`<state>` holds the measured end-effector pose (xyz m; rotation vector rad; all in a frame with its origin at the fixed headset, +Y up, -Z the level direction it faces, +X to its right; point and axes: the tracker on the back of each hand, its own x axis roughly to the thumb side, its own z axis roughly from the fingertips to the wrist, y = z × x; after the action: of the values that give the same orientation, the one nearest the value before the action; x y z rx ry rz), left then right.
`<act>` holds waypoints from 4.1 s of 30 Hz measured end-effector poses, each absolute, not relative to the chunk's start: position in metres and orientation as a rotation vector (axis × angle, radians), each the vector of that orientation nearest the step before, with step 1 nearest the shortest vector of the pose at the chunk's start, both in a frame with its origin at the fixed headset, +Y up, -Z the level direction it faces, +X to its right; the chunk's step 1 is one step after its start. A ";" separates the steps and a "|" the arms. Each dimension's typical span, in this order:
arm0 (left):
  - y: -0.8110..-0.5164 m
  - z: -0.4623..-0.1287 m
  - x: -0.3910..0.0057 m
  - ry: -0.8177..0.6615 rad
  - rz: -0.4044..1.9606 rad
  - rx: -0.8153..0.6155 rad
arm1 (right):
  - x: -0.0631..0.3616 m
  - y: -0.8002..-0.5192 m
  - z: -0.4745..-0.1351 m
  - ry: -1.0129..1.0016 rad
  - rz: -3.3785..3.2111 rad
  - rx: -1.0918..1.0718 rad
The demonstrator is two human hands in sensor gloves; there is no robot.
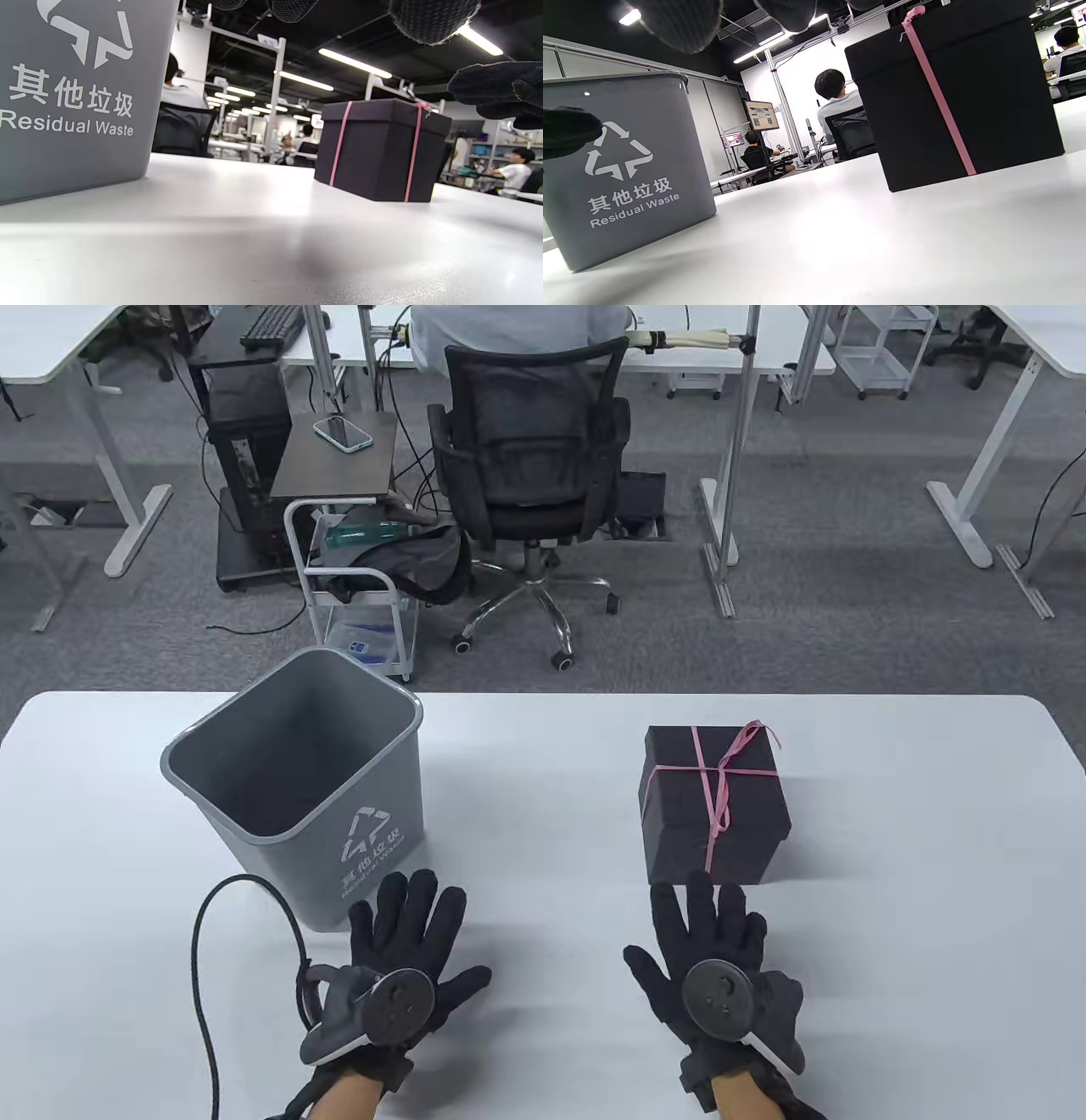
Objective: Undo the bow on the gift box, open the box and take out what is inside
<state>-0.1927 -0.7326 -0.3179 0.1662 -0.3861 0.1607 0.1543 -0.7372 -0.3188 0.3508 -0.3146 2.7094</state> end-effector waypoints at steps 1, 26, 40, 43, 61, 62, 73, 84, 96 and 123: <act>-0.733 -0.318 -0.193 -0.386 0.167 0.159 | 0.154 -0.737 -0.319 -0.319 2.708 0.353; -0.732 -0.320 -0.201 -0.355 0.200 0.170 | 0.202 -0.694 -0.350 -0.549 2.567 0.217; -0.728 -0.325 -0.208 -0.326 0.140 0.177 | 0.249 -0.691 -0.427 -0.180 2.686 0.038; -0.726 -0.324 -0.210 -0.321 0.148 0.192 | 0.256 -0.700 -0.437 -0.113 2.653 0.018; -0.721 -0.319 -0.209 -0.318 0.132 0.206 | 0.237 -0.723 -0.426 -0.192 2.551 0.122; -0.721 -0.318 -0.209 -0.319 0.131 0.208 | 0.232 -0.724 -0.422 -0.200 2.555 0.141; -0.722 -0.310 -0.213 -0.310 0.152 0.222 | 0.184 -0.727 -0.384 -0.264 2.552 0.280; -0.720 -0.304 -0.210 -0.316 0.143 0.262 | 0.144 -0.730 -0.353 -0.359 2.597 0.408; -0.705 -0.290 -0.194 -0.385 0.182 0.391 | 0.125 -0.731 -0.333 -0.375 2.562 0.524; -0.700 -0.302 -0.090 -0.565 -0.064 0.454 | 0.115 -0.727 -0.322 -0.390 2.534 0.605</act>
<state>-0.0898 -0.6997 -0.3021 0.4541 -0.5652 -0.0644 0.1155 -0.7270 -0.3223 0.6054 -0.3904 2.5336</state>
